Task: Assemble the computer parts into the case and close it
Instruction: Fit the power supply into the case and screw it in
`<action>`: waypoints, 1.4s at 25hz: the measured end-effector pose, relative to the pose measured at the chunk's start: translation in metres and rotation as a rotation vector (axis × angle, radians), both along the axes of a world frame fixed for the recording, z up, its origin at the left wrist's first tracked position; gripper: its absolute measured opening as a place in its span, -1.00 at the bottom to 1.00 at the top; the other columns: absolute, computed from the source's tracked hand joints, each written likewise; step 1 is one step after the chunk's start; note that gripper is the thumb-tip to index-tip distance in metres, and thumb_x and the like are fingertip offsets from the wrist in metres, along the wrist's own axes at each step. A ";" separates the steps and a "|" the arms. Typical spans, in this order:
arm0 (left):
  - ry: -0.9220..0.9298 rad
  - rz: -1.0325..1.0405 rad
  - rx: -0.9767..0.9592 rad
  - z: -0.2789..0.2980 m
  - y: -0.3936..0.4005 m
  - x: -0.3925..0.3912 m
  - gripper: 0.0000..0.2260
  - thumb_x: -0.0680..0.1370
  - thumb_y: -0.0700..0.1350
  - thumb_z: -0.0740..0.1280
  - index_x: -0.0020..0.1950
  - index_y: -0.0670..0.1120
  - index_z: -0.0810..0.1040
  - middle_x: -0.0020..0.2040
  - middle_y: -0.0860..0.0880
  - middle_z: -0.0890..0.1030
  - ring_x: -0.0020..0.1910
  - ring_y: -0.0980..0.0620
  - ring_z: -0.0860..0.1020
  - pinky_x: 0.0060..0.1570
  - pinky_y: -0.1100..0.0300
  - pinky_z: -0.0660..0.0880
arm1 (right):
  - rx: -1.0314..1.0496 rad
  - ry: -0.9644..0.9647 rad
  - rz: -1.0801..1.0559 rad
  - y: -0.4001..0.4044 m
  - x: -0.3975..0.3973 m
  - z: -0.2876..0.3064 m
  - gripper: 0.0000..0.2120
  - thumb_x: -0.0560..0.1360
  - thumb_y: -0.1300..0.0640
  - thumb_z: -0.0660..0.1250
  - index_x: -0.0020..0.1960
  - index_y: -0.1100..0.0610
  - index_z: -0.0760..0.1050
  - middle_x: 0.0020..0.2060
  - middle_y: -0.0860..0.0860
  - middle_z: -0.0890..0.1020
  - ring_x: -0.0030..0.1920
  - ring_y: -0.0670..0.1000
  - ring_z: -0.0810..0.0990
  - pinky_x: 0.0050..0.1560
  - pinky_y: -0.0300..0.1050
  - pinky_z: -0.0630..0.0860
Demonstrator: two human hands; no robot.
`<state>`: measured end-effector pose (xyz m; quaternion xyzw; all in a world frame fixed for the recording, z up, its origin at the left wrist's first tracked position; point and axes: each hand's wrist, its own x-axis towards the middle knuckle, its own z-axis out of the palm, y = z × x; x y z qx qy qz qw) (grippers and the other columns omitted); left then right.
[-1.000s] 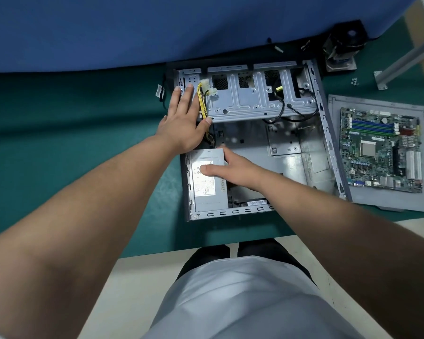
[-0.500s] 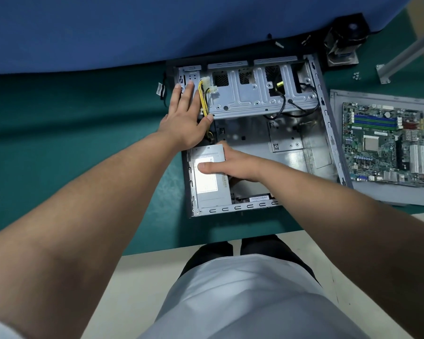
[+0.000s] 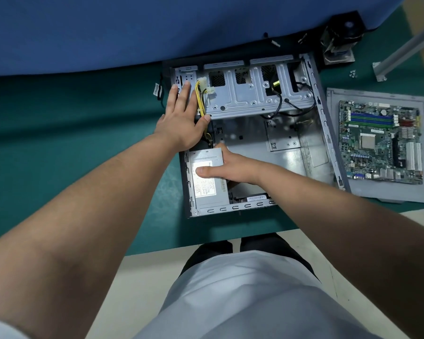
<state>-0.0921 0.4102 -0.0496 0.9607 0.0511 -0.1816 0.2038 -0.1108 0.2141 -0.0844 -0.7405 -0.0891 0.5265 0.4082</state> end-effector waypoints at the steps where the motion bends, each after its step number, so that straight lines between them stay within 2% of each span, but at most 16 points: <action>1: 0.002 0.002 -0.005 0.000 0.000 0.001 -0.30 0.67 0.29 0.01 0.69 0.01 -0.15 0.66 0.14 -0.31 0.60 0.04 -0.40 0.58 -0.20 0.05 | -0.012 0.003 -0.008 0.000 -0.001 -0.001 0.18 0.11 -0.53 0.55 0.50 -0.03 0.11 0.22 -0.16 0.61 0.26 -0.12 0.57 0.39 0.03 0.47; 5: -0.003 0.010 0.002 -0.004 0.000 0.001 -0.30 0.66 0.30 0.01 0.69 0.02 -0.15 0.65 0.16 -0.31 0.60 0.06 -0.39 0.58 -0.24 0.04 | -0.081 -0.015 0.012 0.001 -0.002 0.003 0.33 0.13 -0.57 0.48 0.63 -0.02 -0.08 0.43 -0.11 0.47 0.41 -0.05 0.47 0.45 0.00 0.39; 8: -0.004 0.002 0.021 -0.002 0.000 0.001 -0.30 0.66 0.32 -0.01 0.68 0.05 -0.17 0.65 0.16 -0.32 0.61 0.06 -0.38 0.58 -0.27 -0.07 | -0.149 -0.169 0.106 0.001 -0.006 0.014 0.21 0.20 -0.62 0.35 0.62 -0.02 0.00 0.44 -0.08 0.46 0.38 -0.01 0.49 0.32 -0.10 0.41; 10: -0.021 -0.008 0.042 0.000 -0.002 -0.002 -0.32 0.66 0.32 -0.02 0.69 0.06 -0.16 0.66 0.15 -0.31 0.61 0.05 -0.38 0.59 -0.25 -0.15 | -0.180 -0.233 0.192 -0.003 -0.007 0.024 0.11 0.32 -0.60 0.25 0.63 -0.01 0.00 0.48 -0.03 0.43 0.42 0.04 0.46 0.31 -0.10 0.38; 12: -0.123 0.043 0.043 0.002 -0.008 -0.013 -0.37 0.69 0.27 -0.02 0.69 0.03 -0.04 0.68 0.10 -0.22 0.63 0.03 -0.33 0.59 -0.20 -0.20 | -0.195 -0.349 0.277 -0.020 -0.005 0.037 -0.06 0.48 -0.53 0.14 0.65 0.00 0.02 0.55 0.01 0.35 0.49 0.06 0.40 0.42 -0.05 0.32; 14: -0.320 0.157 0.005 0.006 -0.021 -0.033 -0.51 0.71 0.16 0.07 0.58 -0.04 0.28 0.67 -0.03 0.11 0.66 -0.04 -0.08 0.57 -0.14 -0.06 | -0.271 -0.579 0.318 -0.052 -0.001 0.050 -0.22 0.56 -0.46 0.05 0.62 -0.02 0.15 0.55 0.01 0.35 0.44 0.05 0.44 0.44 0.02 0.34; 16: -0.476 0.162 -0.015 0.007 -0.039 -0.055 -0.68 0.69 0.11 0.13 0.29 -0.06 0.48 0.33 -0.08 0.50 0.44 -0.12 0.35 0.41 -0.07 0.17 | -0.327 -0.711 0.295 -0.091 -0.001 0.058 -0.34 0.60 -0.41 0.02 0.50 -0.02 0.35 0.38 -0.03 0.54 0.20 -0.02 0.57 0.27 0.02 0.52; 18: -0.361 0.008 0.074 0.008 -0.056 -0.067 -0.67 0.67 0.17 0.07 0.14 -0.01 0.50 -0.04 0.02 0.59 0.06 -0.06 0.55 0.32 -0.02 0.21 | -0.389 -0.702 0.312 -0.122 -0.009 0.058 -0.37 0.58 -0.43 -0.05 0.33 -0.04 0.47 0.19 -0.07 0.61 0.06 -0.04 0.58 0.11 0.03 0.57; 19: -0.261 -0.077 0.152 0.008 -0.063 -0.068 -0.63 0.67 0.20 0.03 0.11 0.00 0.51 -0.13 0.04 0.59 -0.04 -0.04 0.58 0.34 -0.04 0.21 | -0.424 -0.683 0.324 -0.133 -0.016 0.056 -0.36 0.57 -0.45 -0.10 0.25 -0.06 0.50 0.12 -0.07 0.61 0.05 -0.01 0.58 0.06 0.03 0.56; 21: -0.124 -0.132 0.248 0.007 -0.073 -0.065 -0.57 0.65 0.25 0.02 0.11 -0.02 0.53 -0.15 0.02 0.61 -0.07 -0.05 0.60 0.39 -0.06 0.19 | -0.492 -0.729 0.312 -0.143 -0.030 0.045 -0.39 0.57 -0.44 -0.16 0.03 -0.07 0.50 -0.03 -0.08 0.59 -0.01 0.06 0.58 -0.11 -0.02 0.48; 23: -0.089 -0.104 0.278 0.006 -0.080 -0.064 -0.59 0.63 0.23 0.07 0.14 -0.03 0.54 -0.08 -0.02 0.64 -0.02 -0.07 0.61 0.38 -0.06 0.21 | -0.536 -0.915 0.267 -0.144 -0.038 0.037 -0.43 0.61 -0.39 -0.15 -0.12 -0.05 0.47 -0.15 -0.07 0.59 -0.12 0.09 0.58 -0.26 -0.06 0.35; 25: -0.132 -0.097 0.311 0.003 -0.083 -0.067 -0.63 0.62 0.17 0.10 0.15 -0.04 0.55 -0.03 -0.03 0.64 -0.02 -0.08 0.61 0.32 -0.04 0.24 | -0.571 -1.030 0.234 -0.144 -0.040 0.035 -0.44 0.63 -0.34 -0.12 -0.15 -0.02 0.47 -0.21 -0.04 0.61 -0.22 0.11 0.55 -0.33 -0.08 0.27; 29: -0.178 -0.098 0.345 0.000 -0.084 -0.071 -0.65 0.59 0.12 0.08 0.11 -0.05 0.55 -0.03 -0.03 0.62 -0.06 -0.07 0.58 0.21 -0.03 0.28 | -0.634 -1.006 0.200 -0.143 -0.038 0.035 -0.47 0.63 -0.30 -0.07 -0.12 0.01 0.52 -0.30 -0.01 0.53 -0.29 0.12 0.47 -0.37 -0.09 0.22; 32: -0.196 -0.092 0.350 0.001 -0.086 -0.071 -0.67 0.57 0.09 0.06 0.06 -0.05 0.54 -0.06 -0.03 0.62 -0.11 -0.06 0.56 0.17 -0.03 0.29 | -0.634 -0.989 0.165 -0.141 -0.040 0.036 -0.53 0.65 -0.24 -0.01 -0.08 0.02 0.53 -0.19 0.01 0.61 -0.24 0.12 0.49 -0.30 -0.07 0.32; 34: -0.206 -0.083 0.336 0.000 -0.085 -0.073 -0.67 0.57 0.08 0.05 0.04 -0.04 0.53 -0.08 -0.02 0.62 -0.12 -0.06 0.56 0.16 -0.03 0.30 | -0.573 -0.994 0.169 -0.141 -0.042 0.040 -0.57 0.65 -0.21 0.05 0.06 0.04 0.57 0.00 0.01 0.61 -0.04 0.10 0.56 -0.16 -0.04 0.45; 35: -0.219 -0.082 0.331 0.001 -0.085 -0.073 -0.68 0.57 0.08 0.06 0.03 -0.04 0.53 -0.08 -0.02 0.61 -0.12 -0.06 0.56 0.16 -0.02 0.30 | -0.548 -1.057 0.157 -0.142 -0.040 0.043 -0.58 0.64 -0.19 0.08 0.16 0.06 0.57 0.10 0.02 0.58 0.10 0.09 0.55 0.00 -0.01 0.50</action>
